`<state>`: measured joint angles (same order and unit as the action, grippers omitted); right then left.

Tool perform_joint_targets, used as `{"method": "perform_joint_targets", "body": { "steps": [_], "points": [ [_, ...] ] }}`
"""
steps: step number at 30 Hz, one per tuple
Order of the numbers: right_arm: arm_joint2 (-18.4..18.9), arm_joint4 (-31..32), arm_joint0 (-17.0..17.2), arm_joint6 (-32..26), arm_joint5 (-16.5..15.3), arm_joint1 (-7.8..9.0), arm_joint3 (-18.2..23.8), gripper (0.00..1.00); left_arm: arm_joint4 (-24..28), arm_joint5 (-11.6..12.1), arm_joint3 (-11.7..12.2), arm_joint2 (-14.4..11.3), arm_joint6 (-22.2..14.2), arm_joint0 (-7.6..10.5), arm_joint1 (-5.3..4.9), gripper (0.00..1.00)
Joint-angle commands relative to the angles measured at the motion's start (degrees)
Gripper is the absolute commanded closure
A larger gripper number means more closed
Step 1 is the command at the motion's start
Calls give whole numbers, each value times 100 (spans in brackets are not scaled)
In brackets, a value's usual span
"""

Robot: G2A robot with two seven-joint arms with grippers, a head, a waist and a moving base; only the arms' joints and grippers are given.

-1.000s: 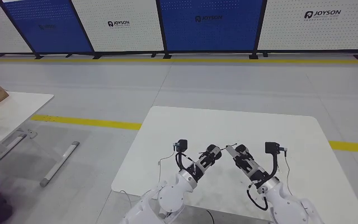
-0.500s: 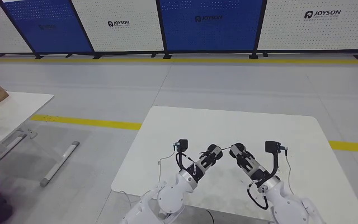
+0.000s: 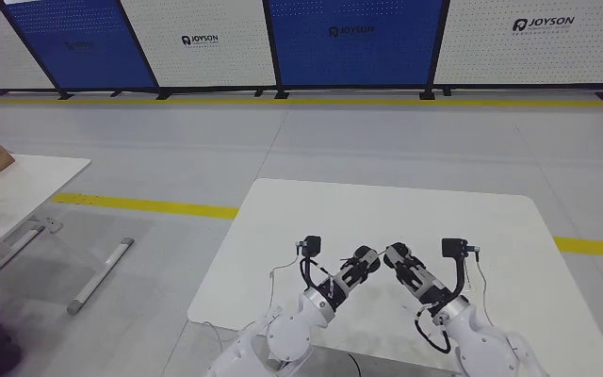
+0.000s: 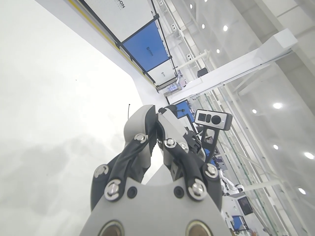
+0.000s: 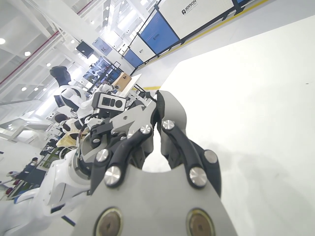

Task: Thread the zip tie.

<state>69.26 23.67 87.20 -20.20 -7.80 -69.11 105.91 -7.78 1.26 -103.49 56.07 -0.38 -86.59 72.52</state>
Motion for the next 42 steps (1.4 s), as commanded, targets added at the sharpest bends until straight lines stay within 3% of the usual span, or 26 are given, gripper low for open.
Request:
{"method": "perform_joint_targets", "body": {
  "steps": [1, 3, 6, 8, 9, 12, 26, 39, 40, 41, 42],
  "points": [
    [27, -23, 13, 17, -23, 3, 5, 100, -66, -102, 17, -7, 20, 20, 2, 100],
    [50, -32, 28, 18, -42, 7, 8, 100, -96, -184, 39, -31, 37, 26, 9, 98],
    [66, -32, 39, 18, -50, 10, 4, 100, -55, -214, 53, -50, 50, 38, 19, 76],
    [71, -21, 40, 23, -40, 11, -2, 100, -40, -205, 72, -53, 48, 51, 23, 72],
    [71, -20, 39, 25, -36, 11, -4, 100, -10, -195, 74, -53, 49, 51, 25, 64],
    [92, -30, 32, 26, -16, 12, -15, 100, 38, -171, 74, -41, 19, 60, 28, 60],
    [199, -29, 48, 60, 38, 23, -45, 100, 257, 11, 101, 99, 59, -24, 23, 100],
    [166, 61, 62, 21, 11, 27, 9, 100, 135, 112, 20, 134, 72, -149, 7, 100],
    [162, 74, 61, 1, 15, 29, 19, 81, 132, 120, 14, 130, 70, -150, 8, 100],
    [158, 80, 61, -14, 21, 29, 33, 51, 159, 145, 3, 129, 92, -156, 11, 100],
    [156, 76, 62, -23, 22, 29, 42, 0, 185, 156, 1, 129, 113, -161, 13, 100]
  ]
}}
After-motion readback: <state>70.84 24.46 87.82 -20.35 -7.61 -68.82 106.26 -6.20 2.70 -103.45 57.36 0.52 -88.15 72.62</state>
